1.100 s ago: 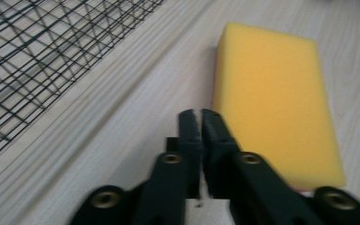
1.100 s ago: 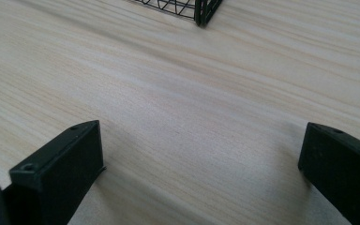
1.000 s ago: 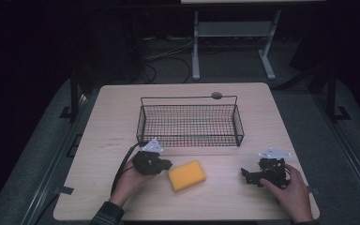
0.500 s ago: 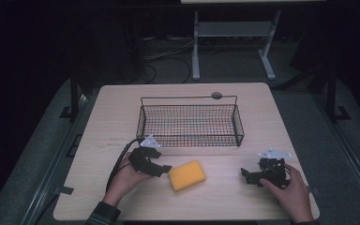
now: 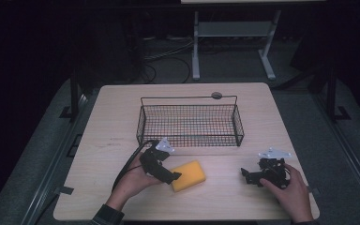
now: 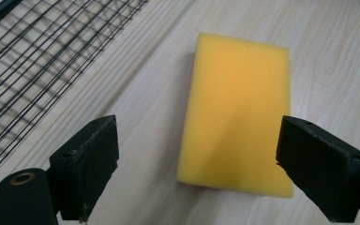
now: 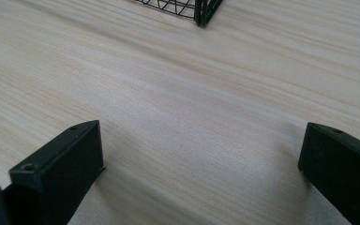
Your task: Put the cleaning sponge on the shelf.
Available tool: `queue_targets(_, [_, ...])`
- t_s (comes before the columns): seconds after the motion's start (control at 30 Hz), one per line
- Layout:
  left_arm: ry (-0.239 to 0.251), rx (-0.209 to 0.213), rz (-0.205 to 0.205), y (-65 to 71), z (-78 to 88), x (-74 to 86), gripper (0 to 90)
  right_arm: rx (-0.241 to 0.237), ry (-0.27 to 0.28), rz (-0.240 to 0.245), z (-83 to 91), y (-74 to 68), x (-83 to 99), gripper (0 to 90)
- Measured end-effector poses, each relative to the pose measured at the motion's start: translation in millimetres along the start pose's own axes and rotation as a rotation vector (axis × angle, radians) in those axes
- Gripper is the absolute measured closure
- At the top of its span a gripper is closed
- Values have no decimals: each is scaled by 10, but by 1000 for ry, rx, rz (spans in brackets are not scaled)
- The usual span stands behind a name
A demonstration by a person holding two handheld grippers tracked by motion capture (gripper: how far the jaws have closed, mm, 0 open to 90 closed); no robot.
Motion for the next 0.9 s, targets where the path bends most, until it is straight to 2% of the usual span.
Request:
queue_targets(0.33, [-57, -2, -59, 133, -210, -130, 126, 0, 0, 1, 0, 0, 0, 0])
queue_targets(0.47, [-84, 2, -63, 158, -291, -120, 126, 0, 0, 0, 0, 0, 0, 0])
queue_targets(0.9, [-128, 10, -77, 191, -497, -108, 126, 0, 0, 0, 0, 0, 0, 0])
Point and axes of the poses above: each handheld gripper's, and its own axes: z roughly backward along the jaws, x roughly out of its underside, y roughly to its right, the point moved 9 cm from there along -z, roughly forward along the jaws, and after that the axes turned 10 degrees about x, right-handed, at the moved point
